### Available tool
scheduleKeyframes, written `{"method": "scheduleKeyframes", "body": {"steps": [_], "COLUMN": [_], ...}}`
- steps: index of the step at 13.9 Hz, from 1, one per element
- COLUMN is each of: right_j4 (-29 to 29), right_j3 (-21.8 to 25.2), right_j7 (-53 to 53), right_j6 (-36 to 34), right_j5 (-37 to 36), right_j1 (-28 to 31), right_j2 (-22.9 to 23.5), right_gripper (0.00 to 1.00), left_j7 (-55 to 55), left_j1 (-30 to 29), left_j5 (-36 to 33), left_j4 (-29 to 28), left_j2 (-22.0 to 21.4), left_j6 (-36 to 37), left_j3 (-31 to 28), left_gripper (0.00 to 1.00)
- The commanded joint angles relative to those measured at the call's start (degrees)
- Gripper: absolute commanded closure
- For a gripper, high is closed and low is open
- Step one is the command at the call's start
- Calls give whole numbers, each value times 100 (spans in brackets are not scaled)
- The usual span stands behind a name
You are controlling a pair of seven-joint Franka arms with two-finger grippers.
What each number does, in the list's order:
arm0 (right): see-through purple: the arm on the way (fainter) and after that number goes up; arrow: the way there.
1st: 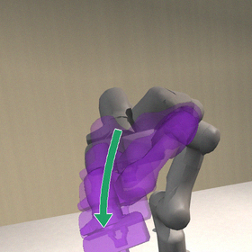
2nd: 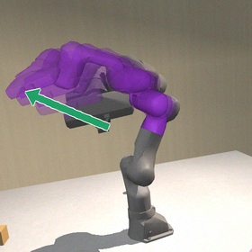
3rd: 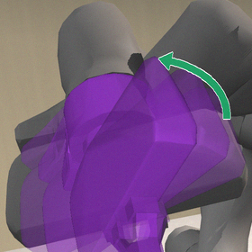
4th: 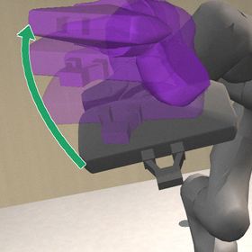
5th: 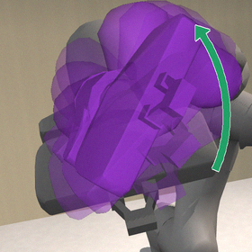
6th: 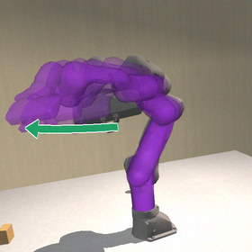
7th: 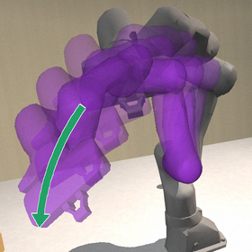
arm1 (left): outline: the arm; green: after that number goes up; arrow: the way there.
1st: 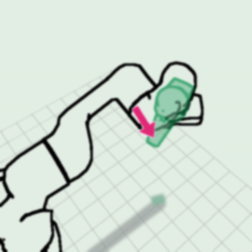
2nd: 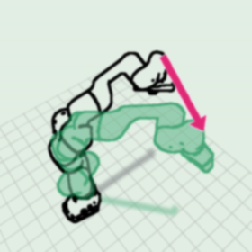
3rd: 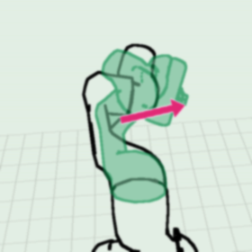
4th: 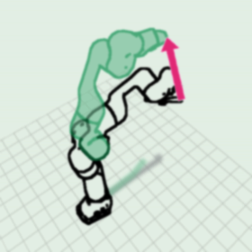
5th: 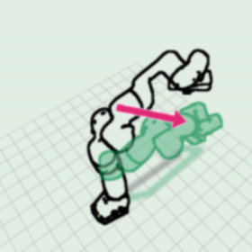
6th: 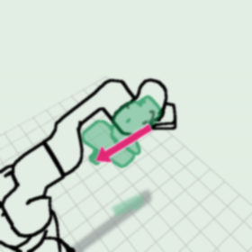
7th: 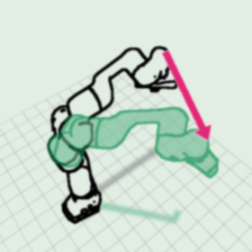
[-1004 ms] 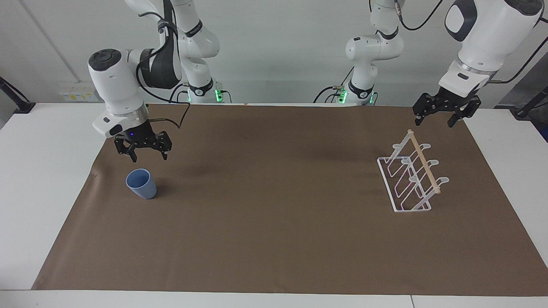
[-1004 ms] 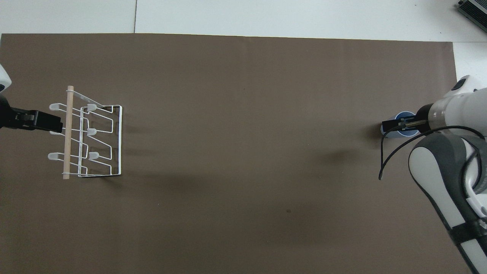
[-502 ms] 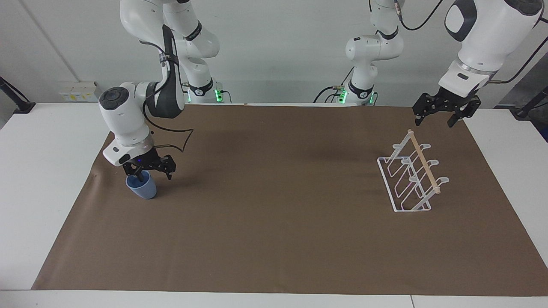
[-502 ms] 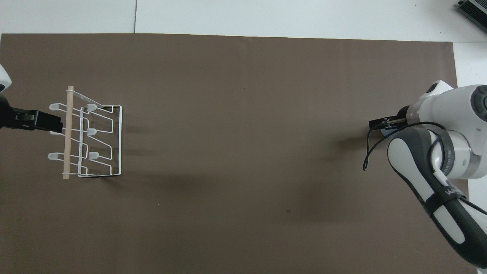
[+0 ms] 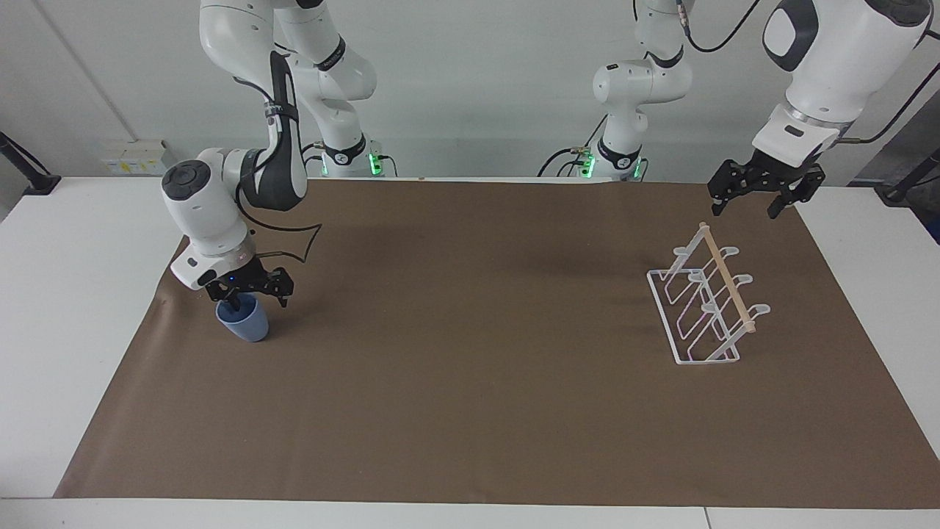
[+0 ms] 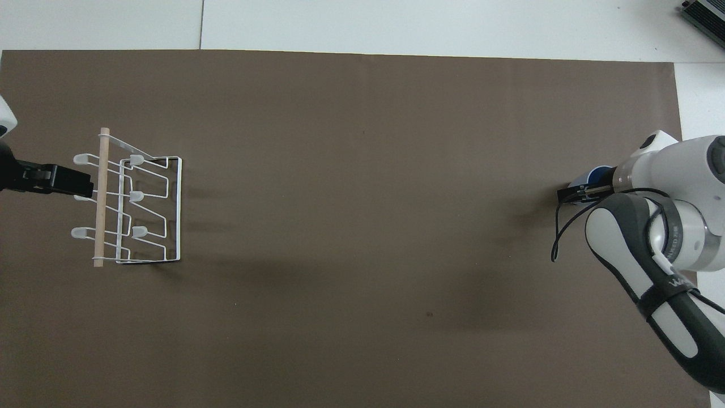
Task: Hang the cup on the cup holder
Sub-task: 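Grasp the light blue cup rim with the right gripper and lift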
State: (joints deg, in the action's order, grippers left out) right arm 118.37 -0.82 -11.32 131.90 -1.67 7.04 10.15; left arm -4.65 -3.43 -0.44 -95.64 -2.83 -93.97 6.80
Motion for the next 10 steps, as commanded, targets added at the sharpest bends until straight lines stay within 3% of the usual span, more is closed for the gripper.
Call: {"method": "scheduleKeyframes", "body": {"steps": [1, 5, 10], "right_j4": [90, 37, -104], "right_j3": [-41, -41, -41], "right_j7": [-204, -204, -204], "right_j6": [109, 38, -155], "right_j5": [132, 123, 123], "right_j1": [61, 52, 61], "right_j2": [-57, -57, -57], "right_gripper": [18, 59, 93], "left_j7": [-10, -10, -19], "left_j1": [44, 44, 44], "left_j5": [35, 35, 35], "left_j4": [-219, -219, -210], "left_j2": [-166, -166, -157], "left_j6": [-157, -157, -130], "left_j3": [-48, -48, -48], "left_gripper": [0, 0, 0]}}
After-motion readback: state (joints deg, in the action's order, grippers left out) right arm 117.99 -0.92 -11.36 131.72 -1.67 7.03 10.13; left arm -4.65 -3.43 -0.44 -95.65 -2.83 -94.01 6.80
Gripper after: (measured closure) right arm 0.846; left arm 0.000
